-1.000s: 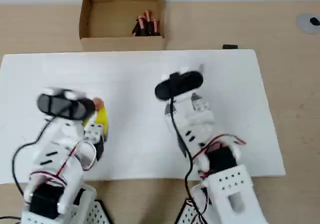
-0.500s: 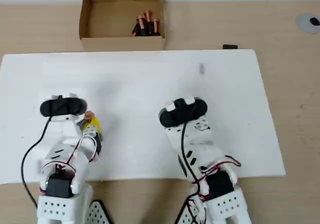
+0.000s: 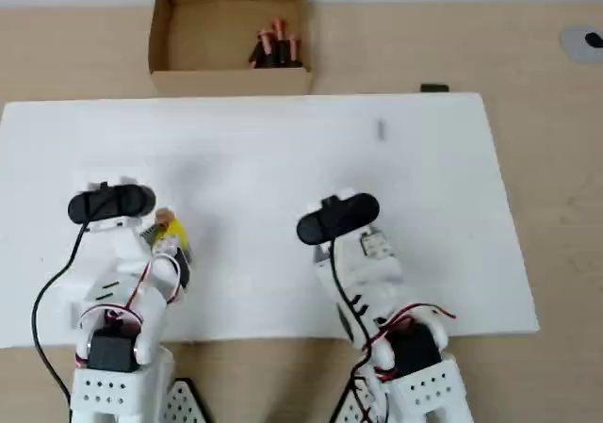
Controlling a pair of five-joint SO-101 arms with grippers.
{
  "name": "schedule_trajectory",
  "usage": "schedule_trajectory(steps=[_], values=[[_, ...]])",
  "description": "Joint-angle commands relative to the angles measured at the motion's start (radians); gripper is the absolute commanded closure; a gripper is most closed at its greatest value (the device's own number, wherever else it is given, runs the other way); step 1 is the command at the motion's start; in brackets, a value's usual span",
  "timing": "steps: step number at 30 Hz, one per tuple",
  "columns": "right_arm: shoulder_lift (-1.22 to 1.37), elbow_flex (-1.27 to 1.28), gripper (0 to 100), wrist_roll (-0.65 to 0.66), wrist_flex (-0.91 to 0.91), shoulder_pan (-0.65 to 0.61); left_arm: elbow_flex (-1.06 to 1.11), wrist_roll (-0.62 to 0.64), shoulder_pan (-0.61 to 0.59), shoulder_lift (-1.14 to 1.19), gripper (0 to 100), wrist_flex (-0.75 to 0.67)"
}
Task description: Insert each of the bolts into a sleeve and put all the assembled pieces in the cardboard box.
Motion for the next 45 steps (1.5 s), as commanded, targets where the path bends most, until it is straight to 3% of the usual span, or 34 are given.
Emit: schedule_trajectory(steps=[1, 45], values=[[-0.101, -0.002, 79.3, 0.008, 0.064, -0.004, 0.009, 0.003, -0.012, 0.001, 99, -0.002], [-0.114, -0.005, 79.2, 0.008, 0.112, -0.007, 0.009, 0.0, -0.011, 0.001, 99, -0.005]])
